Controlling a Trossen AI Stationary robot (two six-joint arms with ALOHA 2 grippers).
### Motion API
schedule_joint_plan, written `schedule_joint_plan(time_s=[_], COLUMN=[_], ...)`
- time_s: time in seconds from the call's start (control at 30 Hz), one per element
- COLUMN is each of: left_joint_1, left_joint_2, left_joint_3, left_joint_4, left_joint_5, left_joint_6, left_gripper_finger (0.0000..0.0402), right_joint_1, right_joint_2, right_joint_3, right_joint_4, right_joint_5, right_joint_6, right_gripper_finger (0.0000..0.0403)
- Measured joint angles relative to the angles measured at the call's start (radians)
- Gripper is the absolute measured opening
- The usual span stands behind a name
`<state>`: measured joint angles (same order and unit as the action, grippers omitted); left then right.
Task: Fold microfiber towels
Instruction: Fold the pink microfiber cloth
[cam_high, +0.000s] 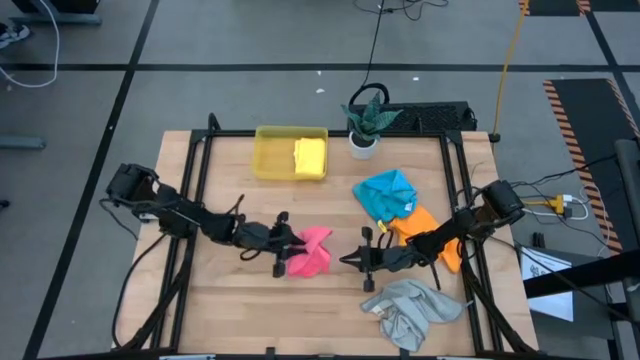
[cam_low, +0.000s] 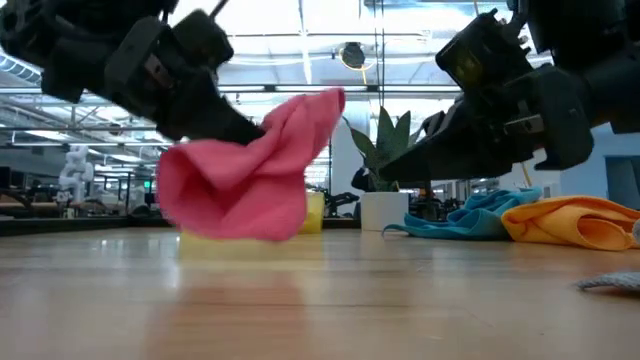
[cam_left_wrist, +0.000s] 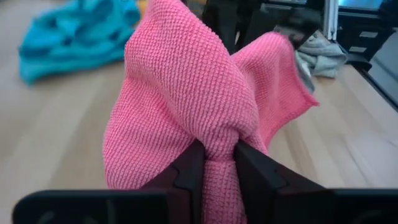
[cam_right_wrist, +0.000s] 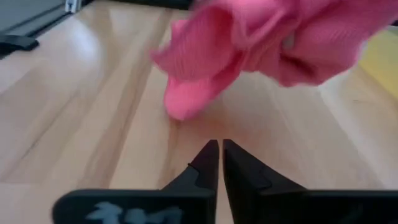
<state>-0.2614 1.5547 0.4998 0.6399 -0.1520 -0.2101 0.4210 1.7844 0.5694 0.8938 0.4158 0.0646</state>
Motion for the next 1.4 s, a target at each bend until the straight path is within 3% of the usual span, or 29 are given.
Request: schedule_joint_plan(time_s=[0.23, 0.33, 0.47, 0.7, 0.87, 1.1, 1.2, 1.4], left_joint_1=[0.052, 0.08, 0.1, 0.105, 0.105, 0.105, 0.105, 0.104], left_joint_2=[0.0, 0.0, 0.0, 0.0, 0.0, -0.001, -0.001, -0.002], left_joint_3=[-0.011, -0.01, -0.01, -0.01, -0.01, -0.01, -0.01, -0.01], left_joint_4=[-0.124, -0.163, -0.193, -0.204, -0.212, -0.197, -0.175, -0.12], left_joint_5=[0.017, 0.017, 0.017, 0.017, 0.013, 0.002, -0.003, 0.016], left_joint_6=[-0.125, -0.169, -0.151, -0.124, -0.116, -0.099, -0.096, -0.054], left_gripper_finger=[0.0087, 0.0088, 0.0088, 0.0088, 0.0088, 0.0088, 0.0088, 0.0088], right_joint_1=[0.0, 0.0, 0.0, 0.0, -0.011, -0.055, -0.084, -0.116], right_joint_2=[-0.08, -0.031, 0.052, 0.175, 0.212, 0.212, 0.212, 0.204], right_joint_3=[0.065, 0.166, 0.329, 0.494, 0.516, 0.507, 0.507, 0.505], right_joint_4=[-0.3, -0.419, -0.608, -0.709, -0.704, -0.681, -0.681, -0.68], right_joint_5=[-0.024, -0.08, -0.074, 0.106, 0.185, 0.145, 0.098, 0.114], right_joint_6=[-0.049, -0.167, -0.376, -0.729, -0.891, -1.048, -1.067, -0.966], right_gripper_finger=[0.0085, 0.0112, 0.0135, 0.0143, 0.0135, 0.0107, 0.0083, 0.0009])
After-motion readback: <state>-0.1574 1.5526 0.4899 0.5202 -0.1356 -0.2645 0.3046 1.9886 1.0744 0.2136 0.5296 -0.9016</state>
